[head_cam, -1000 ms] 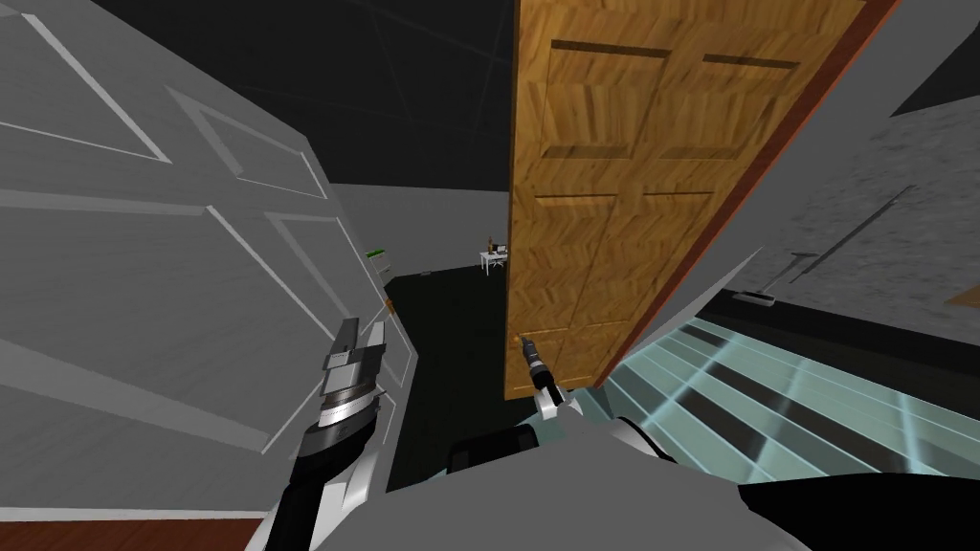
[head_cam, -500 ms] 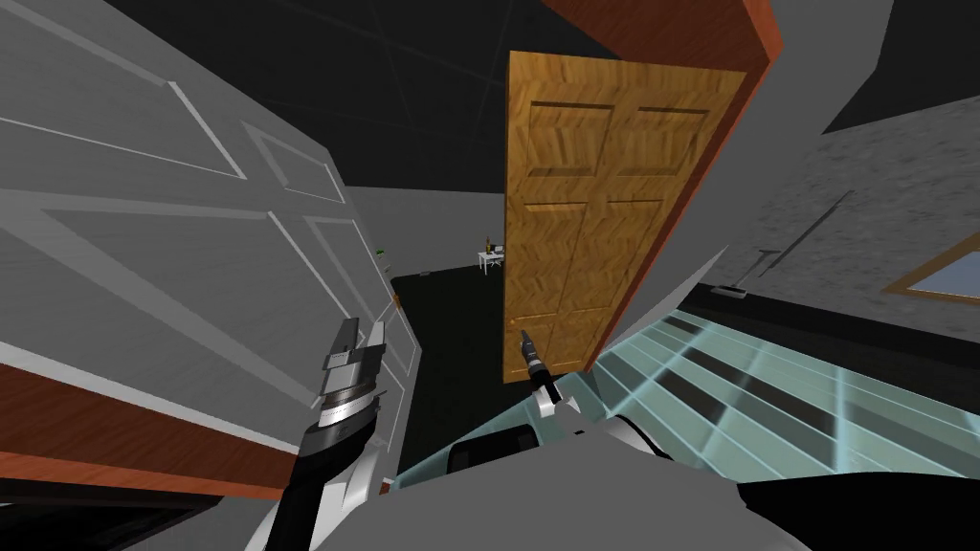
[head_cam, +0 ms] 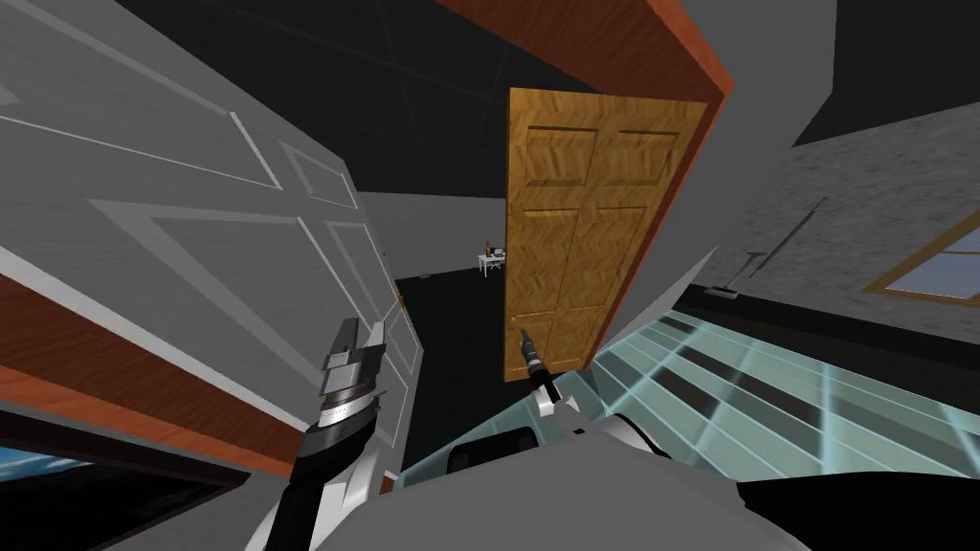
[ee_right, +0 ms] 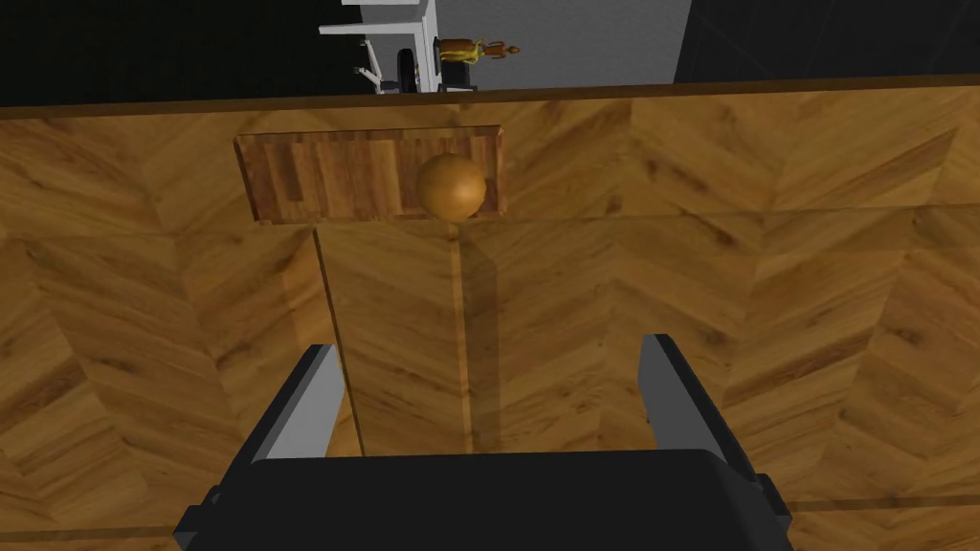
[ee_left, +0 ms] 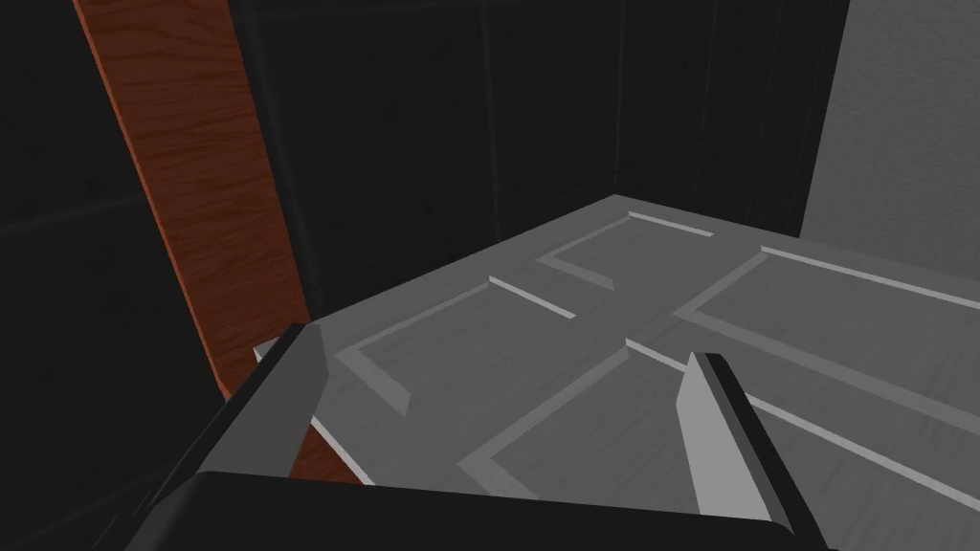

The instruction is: Push the door open

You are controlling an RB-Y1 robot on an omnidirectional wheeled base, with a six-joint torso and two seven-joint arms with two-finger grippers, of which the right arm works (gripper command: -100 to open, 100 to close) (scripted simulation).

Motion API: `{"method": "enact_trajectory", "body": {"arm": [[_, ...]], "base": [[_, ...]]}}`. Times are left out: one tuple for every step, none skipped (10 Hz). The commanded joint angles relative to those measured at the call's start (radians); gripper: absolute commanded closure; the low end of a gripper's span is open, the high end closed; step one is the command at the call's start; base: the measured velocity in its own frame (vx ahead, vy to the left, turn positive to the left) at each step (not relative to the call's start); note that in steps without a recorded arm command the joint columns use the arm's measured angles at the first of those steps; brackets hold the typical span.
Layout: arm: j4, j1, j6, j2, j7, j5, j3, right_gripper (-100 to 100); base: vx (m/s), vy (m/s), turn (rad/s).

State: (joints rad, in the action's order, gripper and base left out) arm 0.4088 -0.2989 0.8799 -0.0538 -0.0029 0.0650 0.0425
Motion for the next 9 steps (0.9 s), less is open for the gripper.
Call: {"method": "enact_trajectory", "body": {"arm": [[0.012,0.008,-0.004,-0.005,0.002,0.001,0.001,-100],[0.011,0.009,-0.001,-0.007,0.003,0.002,0.003,-100],[0.011,0.010,0.001,-0.008,0.004,0.003,0.005,-100],[0.010,0.011,0.004,-0.008,0.005,0.004,0.006,-100],[0.010,0.012,0.007,-0.007,0.006,0.005,0.008,-100],[0.009,0.013,0.009,-0.005,0.006,0.006,0.009,-100],[0.009,0.013,0.011,-0.003,0.007,0.007,0.010,-100],[0.008,0.014,0.014,0.001,0.008,0.008,0.012,-100],[0.009,0.014,0.011,-0.001,0.008,0.007,0.011,-100]], "base": [[0.175,-0.006,0.024],[0.230,0.013,0.036],[0.241,0.012,0.024],[0.192,-0.003,0.027],[0.196,-0.031,0.030],[0.182,-0.032,0.032],[0.179,-0.008,0.021],[0.190,0.015,0.022],[0.077,0.007,-0.009]]}}
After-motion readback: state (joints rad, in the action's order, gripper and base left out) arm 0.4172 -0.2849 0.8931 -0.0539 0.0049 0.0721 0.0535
